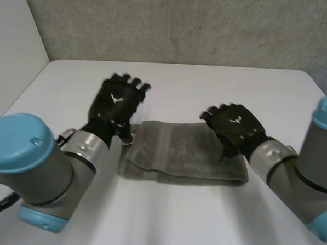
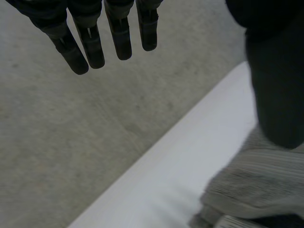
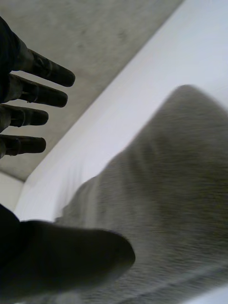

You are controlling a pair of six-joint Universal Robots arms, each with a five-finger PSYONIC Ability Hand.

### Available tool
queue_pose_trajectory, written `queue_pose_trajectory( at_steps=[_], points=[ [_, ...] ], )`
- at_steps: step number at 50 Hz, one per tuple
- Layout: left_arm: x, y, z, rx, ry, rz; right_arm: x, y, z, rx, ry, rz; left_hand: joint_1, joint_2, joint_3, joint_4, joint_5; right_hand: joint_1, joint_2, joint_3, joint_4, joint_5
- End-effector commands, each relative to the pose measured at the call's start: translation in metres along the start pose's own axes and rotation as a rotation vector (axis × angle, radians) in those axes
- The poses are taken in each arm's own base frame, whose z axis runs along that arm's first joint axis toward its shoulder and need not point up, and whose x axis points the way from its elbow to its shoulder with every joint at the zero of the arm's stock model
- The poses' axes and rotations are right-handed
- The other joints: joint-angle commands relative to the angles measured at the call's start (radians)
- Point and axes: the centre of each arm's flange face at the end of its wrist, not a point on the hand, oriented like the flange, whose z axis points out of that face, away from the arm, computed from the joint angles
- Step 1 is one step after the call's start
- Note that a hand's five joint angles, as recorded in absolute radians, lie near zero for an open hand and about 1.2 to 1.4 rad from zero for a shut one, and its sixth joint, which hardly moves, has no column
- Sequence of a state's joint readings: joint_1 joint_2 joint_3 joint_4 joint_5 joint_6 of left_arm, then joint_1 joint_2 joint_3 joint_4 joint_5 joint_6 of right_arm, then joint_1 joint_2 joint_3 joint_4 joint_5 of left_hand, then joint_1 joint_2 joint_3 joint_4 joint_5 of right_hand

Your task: Fold the towel.

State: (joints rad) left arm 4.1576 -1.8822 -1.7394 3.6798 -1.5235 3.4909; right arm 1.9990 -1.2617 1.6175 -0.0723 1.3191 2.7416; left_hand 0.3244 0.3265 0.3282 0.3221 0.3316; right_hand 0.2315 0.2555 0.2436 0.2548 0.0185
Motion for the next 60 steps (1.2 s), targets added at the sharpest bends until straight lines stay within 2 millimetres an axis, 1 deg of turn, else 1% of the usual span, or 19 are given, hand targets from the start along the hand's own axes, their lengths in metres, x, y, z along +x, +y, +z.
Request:
queue_pose_trajectory(
  at_steps=[1, 10, 13, 15, 18, 19, 24, 31, 35, 37, 40, 41, 42, 43, 45, 48, 50, 53, 60],
  points=[
    [0.024, 0.029, -0.002, -0.098, 0.074, 0.018, 0.011, 0.042, -0.018, -0.133, 0.037, 0.073, -0.02, -0.022, -0.024, -0.018, -0.202, -0.057, -0.081, -0.069, -0.08, -0.019],
    [0.022, 0.025, -0.002, -0.088, 0.063, 0.009, 0.014, 0.072, -0.013, -0.183, 0.057, 0.099, -0.026, -0.028, -0.03, -0.023, -0.207, 0.135, 0.111, 0.123, 0.112, 0.174],
    [0.023, 0.025, -0.003, -0.09, 0.065, 0.006, 0.013, 0.08, -0.008, -0.198, 0.057, 0.101, -0.026, -0.028, -0.03, -0.023, -0.207, 0.367, 0.343, 0.355, 0.344, 0.406],
    [0.025, 0.022, -0.006, -0.085, 0.07, 0.006, 0.016, 0.081, -0.005, -0.191, 0.071, 0.091, -0.029, -0.031, -0.033, -0.026, -0.21, 0.724, 0.699, 0.711, 0.7, 0.762],
    [0.024, 0.019, -0.006, -0.076, 0.067, 0.007, 0.019, 0.081, -0.004, -0.188, 0.083, 0.085, -0.032, -0.034, -0.035, -0.029, -0.213, 0.861, 0.836, 0.848, 0.837, 0.899],
    [0.022, 0.016, -0.007, -0.069, 0.064, 0.005, 0.023, 0.081, -0.003, -0.19, 0.099, 0.084, -0.035, -0.037, -0.038, -0.032, -0.216, 1.052, 1.028, 1.04, 1.029, 1.091],
    [0.019, 0.01, -0.008, -0.055, 0.055, 0.001, 0.033, 0.076, 0.001, -0.181, 0.141, 0.066, -0.037, -0.04, -0.041, -0.035, -0.219, 1.165, 1.141, 1.153, 1.141, 1.203],
    [0.006, -0.008, -0.014, -0.011, 0.019, -0.012, 0.056, 0.047, 0.008, -0.139, 0.25, -0.157, -0.055, -0.057, -0.059, -0.053, -0.237, 1.165, 1.141, 1.153, 1.141, 1.203],
    [-0.007, -0.013, -0.015, 0.001, -0.016, -0.025, 0.054, 0.028, 0.011, -0.092, 0.256, -0.253, -0.067, -0.069, -0.071, -0.065, -0.249, 1.165, 1.141, 1.153, 1.141, 1.203],
    [-0.02, -0.017, -0.015, 0.013, -0.053, -0.042, 0.021, -0.003, 0.013, 0.021, 0.188, -0.302, -0.073, -0.075, -0.077, -0.07, -0.254, 1.165, 1.141, 1.153, 1.141, 1.203],
    [-0.026, -0.019, -0.015, 0.018, -0.071, -0.054, 0.0, -0.018, 0.014, 0.08, 0.141, -0.321, -0.073, -0.075, -0.077, -0.07, -0.254, 1.165, 1.141, 1.153, 1.141, 1.203],
    [-0.031, -0.021, -0.014, 0.027, -0.086, -0.067, -0.022, -0.027, 0.015, 0.123, 0.082, -0.338, -0.073, -0.075, -0.077, -0.07, -0.254, 1.165, 1.141, 1.153, 1.141, 1.203],
    [-0.036, -0.022, -0.013, 0.029, -0.1, -0.079, -0.046, -0.028, 0.019, 0.145, 0.014, -0.35, -0.073, -0.075, -0.077, -0.07, -0.254, 1.165, 1.141, 1.153, 1.141, 1.203],
    [-0.036, -0.022, -0.013, 0.029, -0.1, -0.079, -0.046, -0.028, 0.019, 0.145, 0.013, -0.35, -0.073, -0.075, -0.077, -0.07, -0.254, 1.165, 1.141, 1.153, 1.141, 1.203],
    [-0.041, -0.023, -0.013, 0.035, -0.111, -0.088, -0.089, -0.026, 0.02, 0.178, -0.119, -0.368, -0.073, -0.075, -0.077, -0.07, -0.254, 1.165, 1.141, 1.153, 1.141, 1.203],
    [-0.048, -0.024, -0.012, 0.039, -0.134, -0.095, -0.11, -0.026, 0.016, 0.203, -0.193, -0.377, -0.076, -0.078, -0.079, -0.073, -0.257, 1.165, 1.141, 1.153, 1.141, 1.203],
    [-0.051, -0.024, -0.013, 0.039, -0.14, -0.094, -0.145, -0.016, 0.003, 0.226, -0.348, -0.387, -0.073, -0.075, -0.077, -0.07, -0.254, 1.165, 1.141, 1.153, 1.141, 1.203],
    [-0.053, -0.024, -0.013, 0.038, -0.148, -0.096, -0.163, 0.003, -0.001, 0.196, -0.449, -0.39, -0.076, -0.078, -0.079, -0.073, -0.257, 1.165, 1.141, 1.153, 1.141, 1.203],
    [-0.051, -0.024, -0.014, 0.039, -0.142, -0.1, -0.161, 0.014, -0.007, 0.124, -0.477, -0.356, -0.076, -0.078, -0.079, -0.073, -0.257, 1.102, 1.078, 1.09, 1.079, 1.14]
  ],
)
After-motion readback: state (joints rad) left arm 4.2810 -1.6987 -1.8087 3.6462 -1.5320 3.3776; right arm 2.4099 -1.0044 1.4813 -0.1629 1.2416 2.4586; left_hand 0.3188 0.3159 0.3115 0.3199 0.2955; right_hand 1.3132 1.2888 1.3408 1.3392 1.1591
